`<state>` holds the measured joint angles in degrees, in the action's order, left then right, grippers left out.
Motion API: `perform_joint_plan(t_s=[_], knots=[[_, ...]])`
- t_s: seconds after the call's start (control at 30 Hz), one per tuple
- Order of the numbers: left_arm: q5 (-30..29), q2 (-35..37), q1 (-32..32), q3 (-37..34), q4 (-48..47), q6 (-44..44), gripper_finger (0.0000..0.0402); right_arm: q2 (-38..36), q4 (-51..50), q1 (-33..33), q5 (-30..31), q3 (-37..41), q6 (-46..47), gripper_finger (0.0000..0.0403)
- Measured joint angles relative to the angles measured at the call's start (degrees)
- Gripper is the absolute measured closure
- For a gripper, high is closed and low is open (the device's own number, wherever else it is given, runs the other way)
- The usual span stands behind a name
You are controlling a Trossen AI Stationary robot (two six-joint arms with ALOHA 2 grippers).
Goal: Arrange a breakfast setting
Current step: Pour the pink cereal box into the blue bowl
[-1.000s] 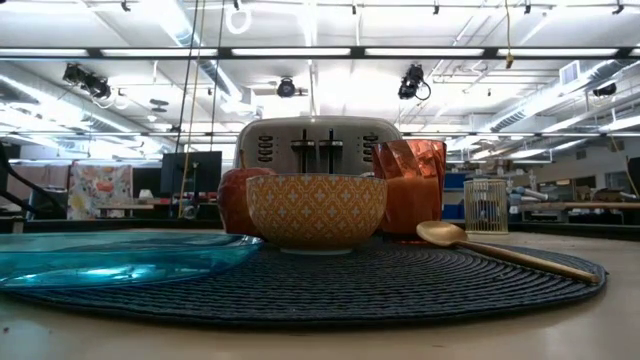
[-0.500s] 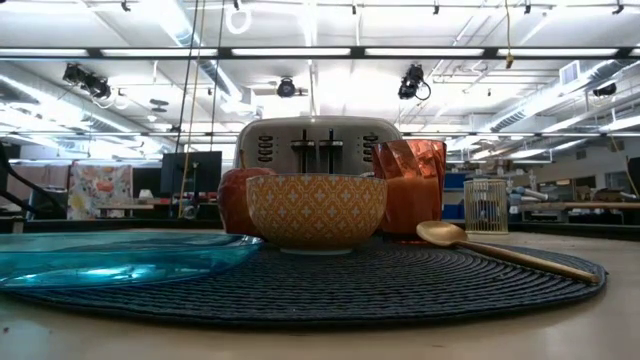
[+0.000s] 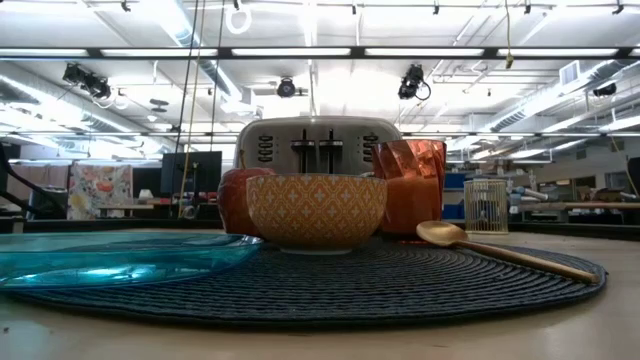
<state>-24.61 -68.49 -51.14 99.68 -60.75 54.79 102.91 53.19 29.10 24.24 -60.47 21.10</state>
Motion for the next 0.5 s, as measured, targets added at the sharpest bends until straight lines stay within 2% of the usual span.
perform_joint_plan(t_s=[0.17,0.5], knots=[[-0.3,0.0,0.2,0.0,0.9,-1.4,0.0401,0.0,3.2,-2.0,-3.3,-0.1,0.0,0.0030],[-0.3,-0.1,6.3,0.0,3.5,-6.5,0.0401,0.0,4.2,-5.0,-7.9,-3.5,0.0,0.0039]])
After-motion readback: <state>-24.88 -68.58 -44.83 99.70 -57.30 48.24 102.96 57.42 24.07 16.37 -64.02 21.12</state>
